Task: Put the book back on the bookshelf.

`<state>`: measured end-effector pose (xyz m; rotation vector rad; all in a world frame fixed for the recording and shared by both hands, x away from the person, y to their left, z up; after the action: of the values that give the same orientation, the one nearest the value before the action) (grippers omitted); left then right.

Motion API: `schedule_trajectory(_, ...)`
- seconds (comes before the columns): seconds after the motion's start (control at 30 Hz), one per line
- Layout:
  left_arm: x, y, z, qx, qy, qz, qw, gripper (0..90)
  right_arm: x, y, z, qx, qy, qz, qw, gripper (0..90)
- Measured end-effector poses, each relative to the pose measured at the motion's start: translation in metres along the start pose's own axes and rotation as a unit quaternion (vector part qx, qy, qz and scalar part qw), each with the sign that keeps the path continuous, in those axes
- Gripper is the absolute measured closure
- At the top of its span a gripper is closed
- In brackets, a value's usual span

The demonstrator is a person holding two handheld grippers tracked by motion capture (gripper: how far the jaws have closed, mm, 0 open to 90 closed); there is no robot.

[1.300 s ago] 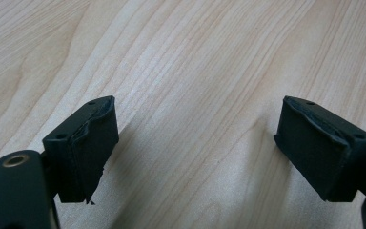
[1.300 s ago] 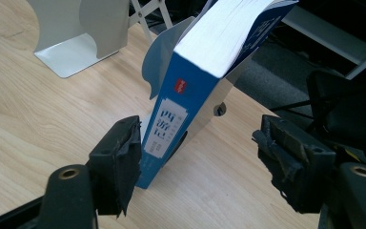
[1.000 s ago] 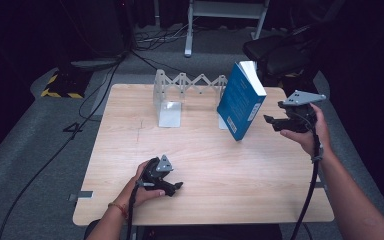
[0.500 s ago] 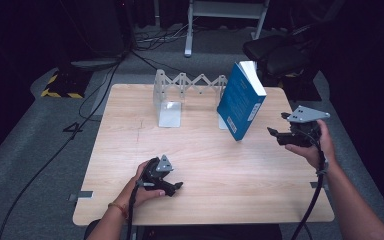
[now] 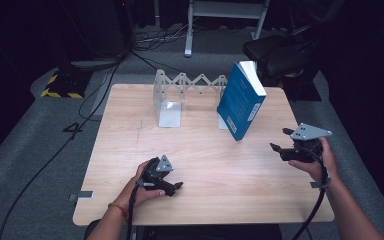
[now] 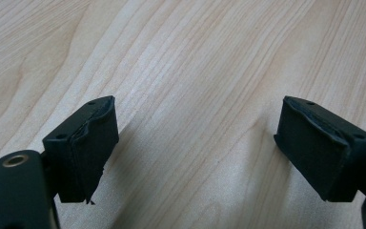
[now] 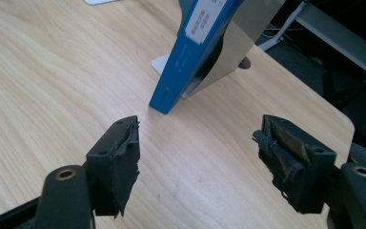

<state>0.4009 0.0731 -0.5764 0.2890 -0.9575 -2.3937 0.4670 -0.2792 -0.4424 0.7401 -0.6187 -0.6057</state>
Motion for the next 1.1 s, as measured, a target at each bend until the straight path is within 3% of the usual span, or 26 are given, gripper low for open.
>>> schedule_trajectory(0.5, 0.0, 0.0, 0.0, 0.0, 0.0, 0.0, 1.0, 15.0, -0.008, -0.067, -0.01, -0.022, 0.03, -0.035, 0.9987, 29.7)
schedule_trajectory(0.67, 0.0, 0.0, 0.0, 0.0, -0.001, 0.0, 1.0, 15.0, -0.01, -0.089, -0.012, -0.04, 0.023, -0.038, 0.9982, 30.9)
schedule_trajectory(0.9, 0.0, 0.001, -0.001, 0.001, 0.0, 0.002, 1.0, 14.8, -0.018, -0.116, -0.014, -0.054, 0.044, -0.056, 0.996, 29.6)
schedule_trajectory(1.1, 0.0, 0.0, 0.0, 0.001, 0.001, 0.003, 1.0, 14.8, -0.02, -0.144, -0.012, -0.067, 0.037, -0.08, 0.9939, 28.7)
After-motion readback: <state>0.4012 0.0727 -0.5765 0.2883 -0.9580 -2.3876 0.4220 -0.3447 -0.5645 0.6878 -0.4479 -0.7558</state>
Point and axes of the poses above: each handheld gripper's, and its own axes: z roughly backward along the jaws, y roughly out of its top, x roughly to its right, the point moved 10 cm from there along -z, roughly forward along the jaws, and after that the axes turned 1 degree about -z, right-handed, at the moved point
